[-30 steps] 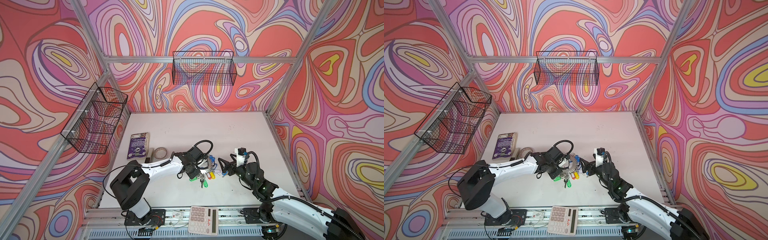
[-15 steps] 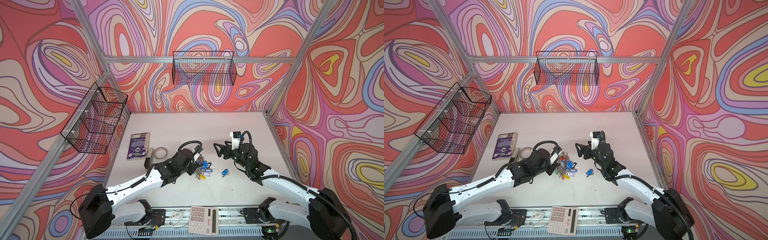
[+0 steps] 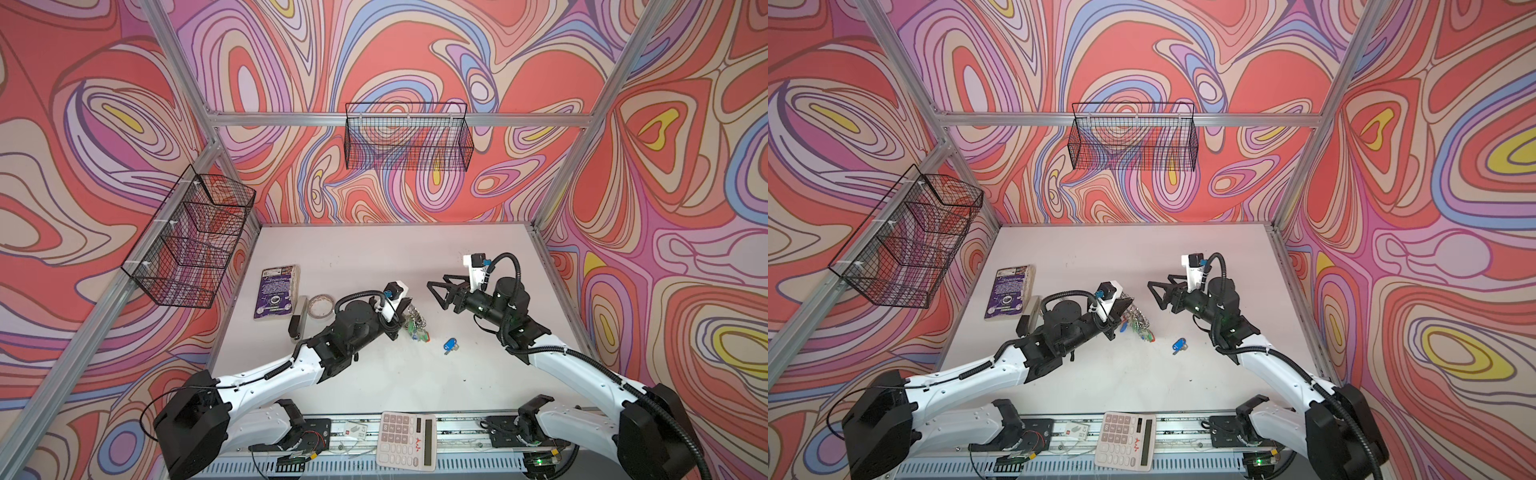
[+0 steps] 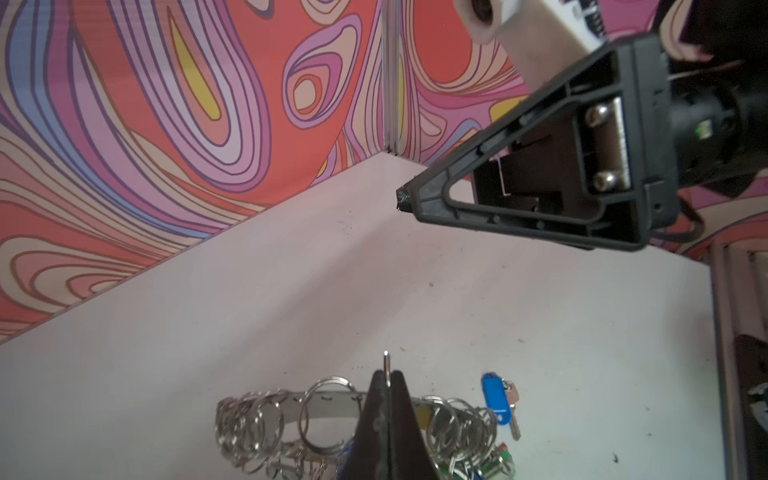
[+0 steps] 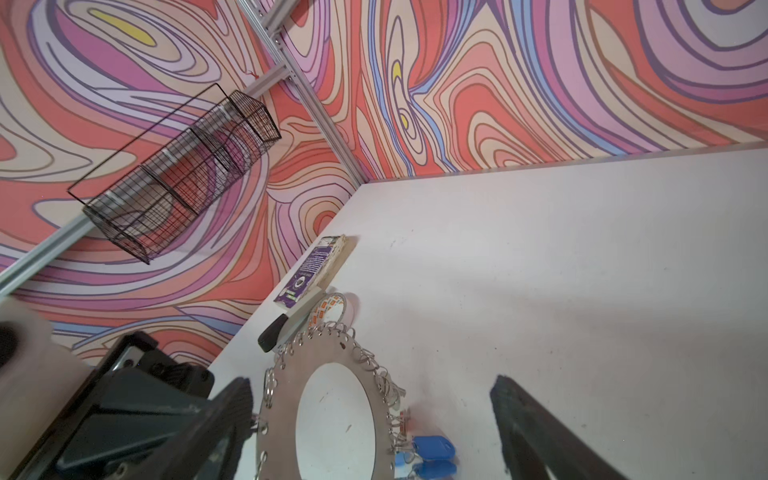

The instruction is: Put the keys on the keyring

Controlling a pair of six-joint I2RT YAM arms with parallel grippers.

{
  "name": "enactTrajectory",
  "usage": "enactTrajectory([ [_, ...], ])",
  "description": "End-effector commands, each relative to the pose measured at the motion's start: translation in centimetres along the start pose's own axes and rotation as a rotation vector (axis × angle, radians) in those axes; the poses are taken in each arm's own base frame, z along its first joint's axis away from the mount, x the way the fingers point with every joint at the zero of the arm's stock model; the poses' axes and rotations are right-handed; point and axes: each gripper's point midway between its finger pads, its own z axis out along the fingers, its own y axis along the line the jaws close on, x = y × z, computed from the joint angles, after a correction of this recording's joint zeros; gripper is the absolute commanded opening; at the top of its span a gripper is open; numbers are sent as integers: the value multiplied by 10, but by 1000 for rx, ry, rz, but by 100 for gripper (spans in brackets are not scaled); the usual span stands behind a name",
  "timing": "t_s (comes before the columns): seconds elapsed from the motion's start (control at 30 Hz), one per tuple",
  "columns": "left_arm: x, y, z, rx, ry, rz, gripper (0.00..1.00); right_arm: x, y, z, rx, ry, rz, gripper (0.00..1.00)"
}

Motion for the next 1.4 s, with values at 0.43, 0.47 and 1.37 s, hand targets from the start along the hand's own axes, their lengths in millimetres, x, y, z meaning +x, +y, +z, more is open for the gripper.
enactTrajectory([
  [0.43,-98,-8,-15,494,-346,-166,0,-6,43,4,-314,48,-99,74],
  [0.47,-99,-8,-14,502,-343,-163,0,-7,44,6,-325,51,-100,73],
  [1.37,-94,-13,-2,622,-335,-169,0,-4,69,1,-507,80,-66,28],
])
